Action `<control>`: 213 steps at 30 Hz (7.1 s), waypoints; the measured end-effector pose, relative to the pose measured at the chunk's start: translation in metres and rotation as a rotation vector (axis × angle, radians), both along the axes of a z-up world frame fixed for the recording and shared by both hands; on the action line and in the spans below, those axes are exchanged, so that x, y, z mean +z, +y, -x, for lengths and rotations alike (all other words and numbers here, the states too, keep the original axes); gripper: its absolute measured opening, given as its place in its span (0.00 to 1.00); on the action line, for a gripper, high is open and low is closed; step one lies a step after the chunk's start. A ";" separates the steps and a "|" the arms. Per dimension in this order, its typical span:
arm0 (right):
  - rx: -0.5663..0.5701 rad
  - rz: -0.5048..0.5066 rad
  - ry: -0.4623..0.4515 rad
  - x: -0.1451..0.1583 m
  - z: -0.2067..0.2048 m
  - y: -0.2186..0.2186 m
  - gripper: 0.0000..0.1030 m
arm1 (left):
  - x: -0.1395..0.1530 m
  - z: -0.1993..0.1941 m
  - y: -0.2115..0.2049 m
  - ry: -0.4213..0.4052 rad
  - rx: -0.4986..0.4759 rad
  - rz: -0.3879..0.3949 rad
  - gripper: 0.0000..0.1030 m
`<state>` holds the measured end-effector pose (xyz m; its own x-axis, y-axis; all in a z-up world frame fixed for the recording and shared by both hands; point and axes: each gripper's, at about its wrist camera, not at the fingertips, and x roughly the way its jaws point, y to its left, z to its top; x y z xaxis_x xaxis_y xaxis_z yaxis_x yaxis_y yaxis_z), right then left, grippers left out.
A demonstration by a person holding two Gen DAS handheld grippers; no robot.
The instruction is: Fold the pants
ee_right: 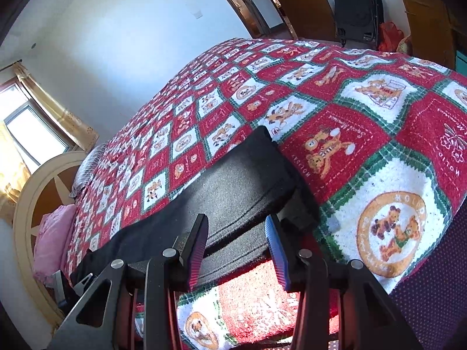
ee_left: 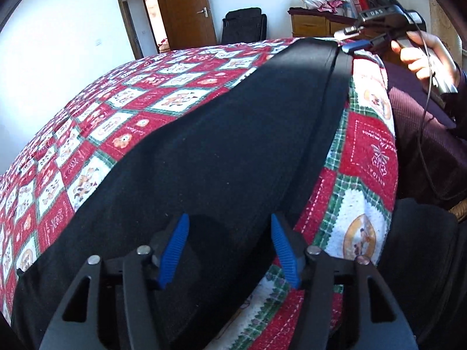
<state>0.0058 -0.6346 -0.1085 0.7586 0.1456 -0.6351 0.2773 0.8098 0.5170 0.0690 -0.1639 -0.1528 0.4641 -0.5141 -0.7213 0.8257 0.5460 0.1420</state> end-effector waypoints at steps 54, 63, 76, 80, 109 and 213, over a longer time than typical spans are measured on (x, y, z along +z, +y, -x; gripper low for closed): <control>-0.107 0.043 0.020 -0.008 0.015 -0.028 0.05 | -0.002 0.009 0.008 0.113 -0.070 0.127 0.09; -0.189 0.158 0.004 0.017 0.024 -0.018 0.26 | 0.008 0.012 0.018 0.074 -0.026 0.168 0.55; 0.377 0.292 -0.001 0.007 -0.037 0.137 0.37 | 0.007 -0.006 0.043 0.105 0.091 0.246 0.73; 0.537 0.365 0.094 -0.023 -0.052 0.189 0.37 | -0.004 -0.004 0.046 0.149 0.083 0.244 0.74; 0.786 0.309 0.145 -0.030 -0.085 0.273 0.37 | 0.012 -0.005 0.127 0.067 0.282 0.318 0.84; 0.471 0.513 0.141 -0.041 -0.085 0.247 0.40 | -0.017 -0.036 0.270 -0.051 0.886 0.213 1.00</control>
<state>0.0905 -0.3871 -0.1495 0.5941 0.0938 -0.7989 -0.1260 0.9918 0.0227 0.1050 0.1060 -0.1701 0.7815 -0.0741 -0.6195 0.0869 0.9962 -0.0096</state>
